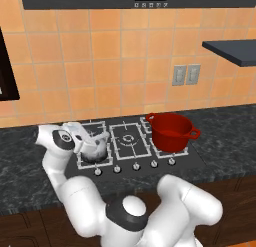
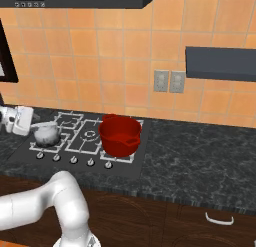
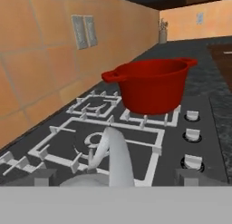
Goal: Pick the kettle from the counter and place it on a stove burner. Then turn the burner on.
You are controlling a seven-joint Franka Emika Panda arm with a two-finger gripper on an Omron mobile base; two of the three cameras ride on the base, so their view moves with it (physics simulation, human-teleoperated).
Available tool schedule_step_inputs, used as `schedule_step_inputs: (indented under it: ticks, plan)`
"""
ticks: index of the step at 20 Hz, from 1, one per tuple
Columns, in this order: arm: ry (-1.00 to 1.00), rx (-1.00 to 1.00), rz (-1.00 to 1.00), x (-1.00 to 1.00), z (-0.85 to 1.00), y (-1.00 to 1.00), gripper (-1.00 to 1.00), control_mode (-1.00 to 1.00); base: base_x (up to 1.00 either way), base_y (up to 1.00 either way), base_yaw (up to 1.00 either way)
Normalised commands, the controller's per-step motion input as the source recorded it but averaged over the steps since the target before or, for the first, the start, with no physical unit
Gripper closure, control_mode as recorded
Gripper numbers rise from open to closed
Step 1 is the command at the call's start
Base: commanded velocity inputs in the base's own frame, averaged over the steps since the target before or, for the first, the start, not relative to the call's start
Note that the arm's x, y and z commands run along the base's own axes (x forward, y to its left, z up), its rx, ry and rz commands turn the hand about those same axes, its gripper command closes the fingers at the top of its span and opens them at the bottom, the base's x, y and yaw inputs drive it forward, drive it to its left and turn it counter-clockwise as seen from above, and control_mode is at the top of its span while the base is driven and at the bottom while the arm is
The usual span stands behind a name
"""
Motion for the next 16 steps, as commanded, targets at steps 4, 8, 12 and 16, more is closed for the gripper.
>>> schedule_step_inputs:
  ticks: [4, 8, 12, 16]
  plan:
    - [0.29, 0.00, 0.00, -0.10, 0.27, 0.00, -1.00, -1.00, 0.00, 0.00, 0.00]
    - [0.33, 0.00, 0.00, -0.11, 0.41, 0.00, -1.00, -1.00, 0.00, 0.00, 0.00]
    - [0.32, 0.00, 0.00, -0.38, 0.54, 0.00, -1.00, -1.00, 0.00, 0.00, 0.00]
    - [0.29, 0.00, 0.00, -0.64, 0.48, 0.00, -1.00, -1.00, 0.00, 0.00, 0.00]
